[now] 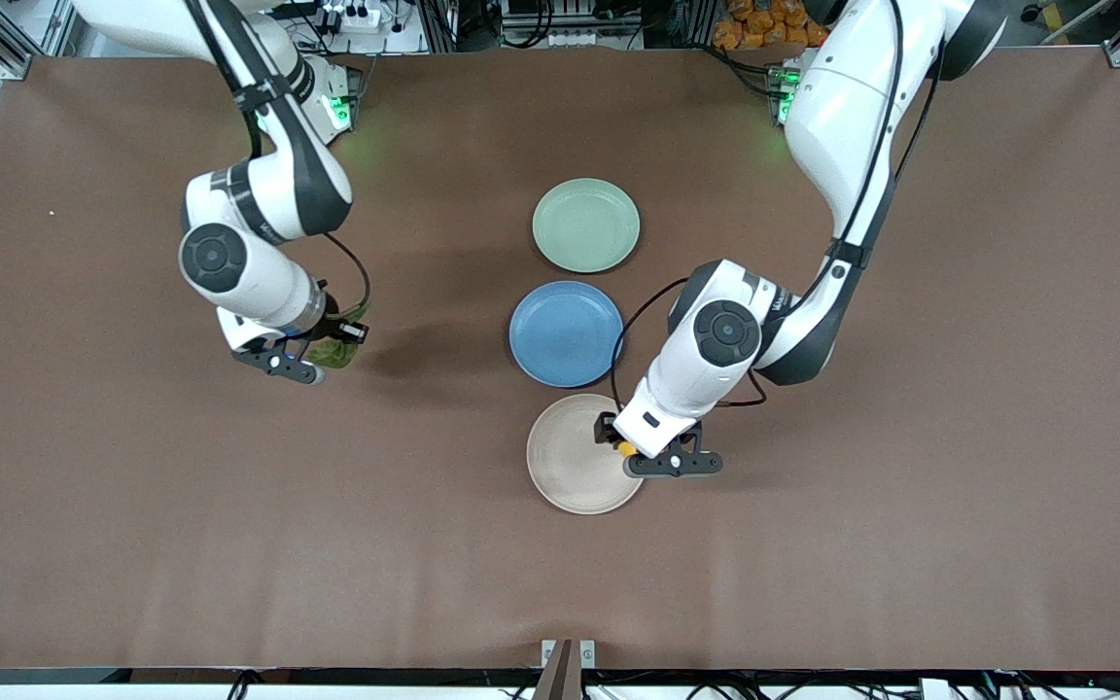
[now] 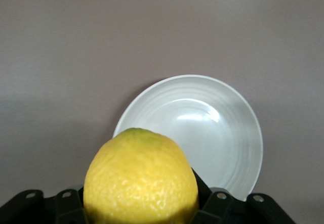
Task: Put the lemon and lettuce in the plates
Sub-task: 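Carry the lemon to the cream plate while the right gripper carries lettuce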
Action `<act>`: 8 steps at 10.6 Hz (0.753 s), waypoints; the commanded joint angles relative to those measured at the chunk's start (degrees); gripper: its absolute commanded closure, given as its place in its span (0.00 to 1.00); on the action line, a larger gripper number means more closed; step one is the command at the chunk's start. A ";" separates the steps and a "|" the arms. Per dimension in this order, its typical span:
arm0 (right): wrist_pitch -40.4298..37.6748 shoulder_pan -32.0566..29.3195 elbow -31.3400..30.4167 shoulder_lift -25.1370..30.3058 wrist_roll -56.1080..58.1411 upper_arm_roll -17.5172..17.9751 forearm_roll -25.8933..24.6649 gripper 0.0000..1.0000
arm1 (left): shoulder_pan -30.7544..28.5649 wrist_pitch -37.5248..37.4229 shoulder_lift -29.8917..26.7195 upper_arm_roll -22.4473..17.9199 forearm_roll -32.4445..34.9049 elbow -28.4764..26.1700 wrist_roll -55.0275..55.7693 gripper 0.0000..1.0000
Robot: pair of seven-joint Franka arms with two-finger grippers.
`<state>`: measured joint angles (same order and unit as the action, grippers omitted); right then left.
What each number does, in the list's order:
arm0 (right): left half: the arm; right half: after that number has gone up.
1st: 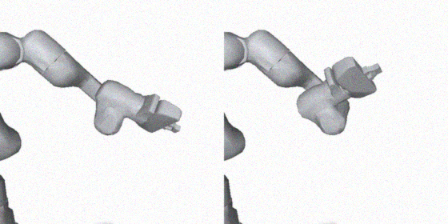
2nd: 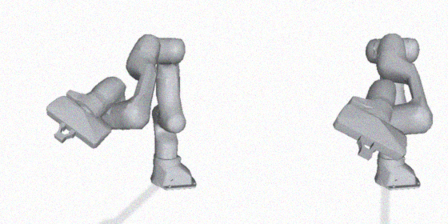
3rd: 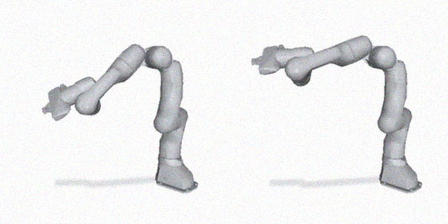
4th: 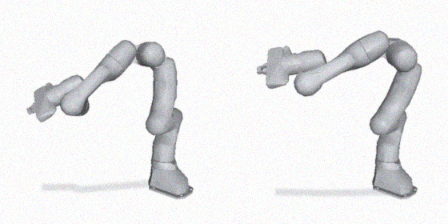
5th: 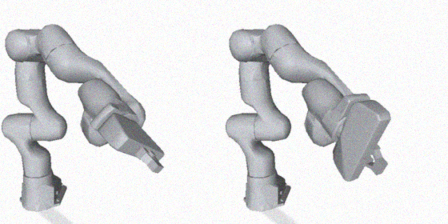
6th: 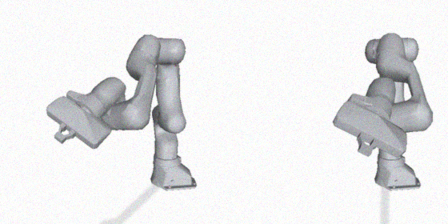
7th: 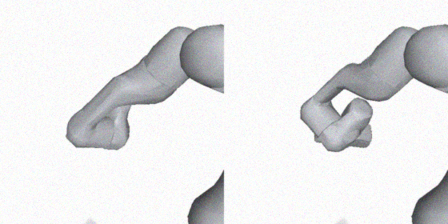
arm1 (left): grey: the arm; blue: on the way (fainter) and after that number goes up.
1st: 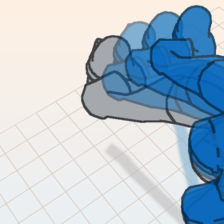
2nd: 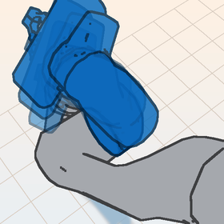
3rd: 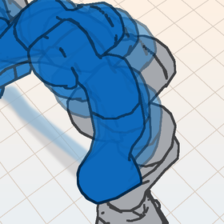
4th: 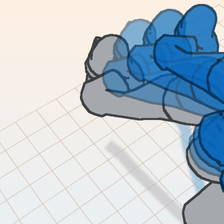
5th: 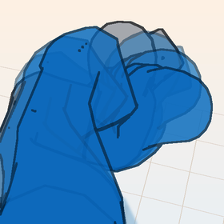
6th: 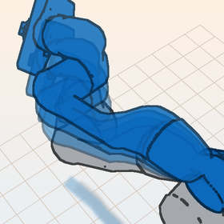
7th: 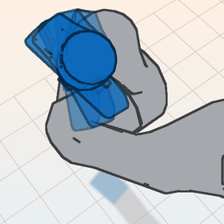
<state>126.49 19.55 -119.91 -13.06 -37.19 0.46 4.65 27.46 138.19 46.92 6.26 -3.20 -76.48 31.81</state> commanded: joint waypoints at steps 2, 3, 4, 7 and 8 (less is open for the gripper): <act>-5.09 6.18 3.52 0.76 -10.94 -0.28 0.54 1.00 | 3.28 8.13 5.54 -0.29 -2.95 2.74 3.24 0.70; -6.76 7.24 4.93 0.75 -12.89 -0.28 0.71 1.00 | 3.91 9.28 6.50 -0.37 -2.95 2.74 4.13 0.70; -8.26 8.30 6.08 0.75 -14.56 -0.20 0.80 1.00 | 4.43 10.34 7.12 -0.37 -2.95 2.74 4.23 0.70; -7.93 14.87 6.88 0.58 -15.99 -0.20 0.19 1.00 | 5.14 13.76 9.32 -0.55 -2.95 2.74 4.23 0.70; -6.97 17.51 7.14 0.49 -15.99 -0.20 0.10 1.00 | 5.14 14.56 9.76 -0.72 -2.95 2.74 4.05 0.69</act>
<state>118.94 33.00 -113.11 -12.85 -51.93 0.59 4.72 31.75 151.21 54.81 6.39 -4.80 -75.87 35.55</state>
